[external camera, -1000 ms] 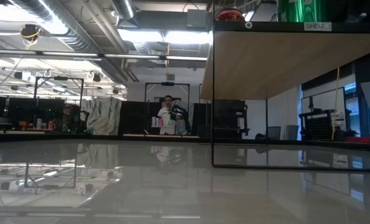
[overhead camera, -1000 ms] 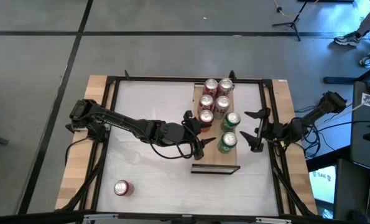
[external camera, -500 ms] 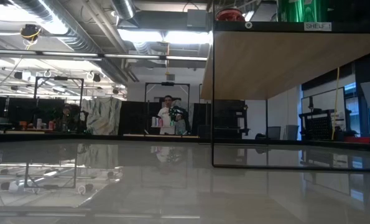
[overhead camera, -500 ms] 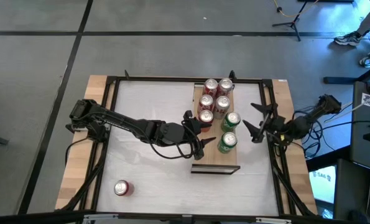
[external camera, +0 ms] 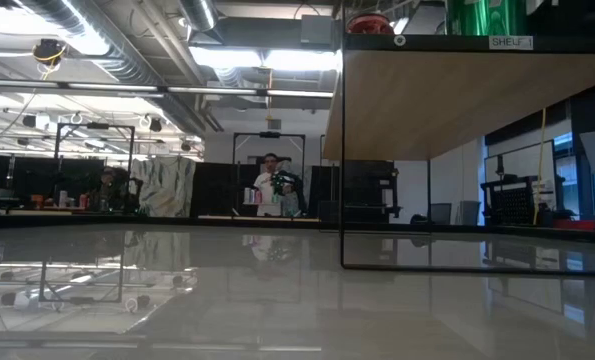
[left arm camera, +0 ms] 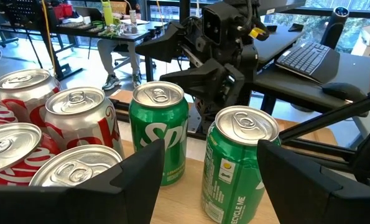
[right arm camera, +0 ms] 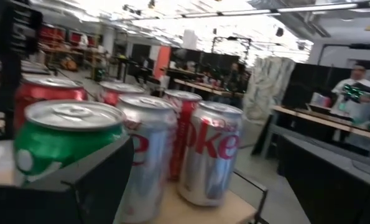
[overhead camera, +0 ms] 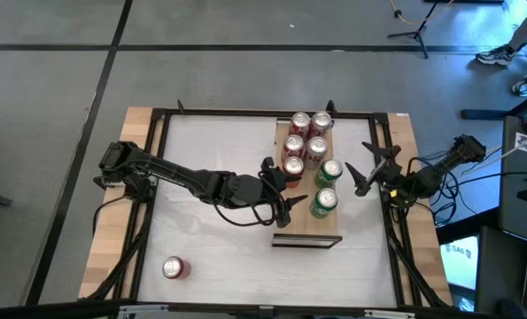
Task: Place canned beverage on shelf
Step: Adjust the green soda can on the shelf, then put the red black soda can on the shelf aligned with the other red black soda can
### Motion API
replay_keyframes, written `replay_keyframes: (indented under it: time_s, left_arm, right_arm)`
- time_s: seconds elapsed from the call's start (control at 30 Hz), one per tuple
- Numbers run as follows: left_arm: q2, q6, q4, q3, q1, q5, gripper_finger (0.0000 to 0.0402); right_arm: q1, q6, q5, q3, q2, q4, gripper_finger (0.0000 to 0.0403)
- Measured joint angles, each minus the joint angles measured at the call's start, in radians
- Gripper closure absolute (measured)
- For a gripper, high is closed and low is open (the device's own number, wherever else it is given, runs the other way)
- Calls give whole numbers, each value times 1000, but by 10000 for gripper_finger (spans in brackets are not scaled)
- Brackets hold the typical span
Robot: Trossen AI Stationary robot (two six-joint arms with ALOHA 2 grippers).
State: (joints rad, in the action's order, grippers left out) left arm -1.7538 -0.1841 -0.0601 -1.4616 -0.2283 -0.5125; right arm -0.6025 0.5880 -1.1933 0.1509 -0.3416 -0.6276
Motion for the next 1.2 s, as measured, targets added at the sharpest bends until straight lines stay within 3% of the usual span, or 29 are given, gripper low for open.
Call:
replay_keyframes:
  time_s: [0.2,0.5,0.8,1.2]
  left_arm:
    - [0,0,0,0,0,0,154]
    - [0,0,0,0,0,0,154]
    - [0,-2,0,0,0,0,154]
    - [0,-26,-1,0,0,0,154]
  right_arm:
    - [0,-14,-49,0,0,44,15]
    - [0,-181,-67,0,0,217,15]
    - [0,-300,76,0,-1,329,15]
    - [1,-455,126,0,-1,486,15]
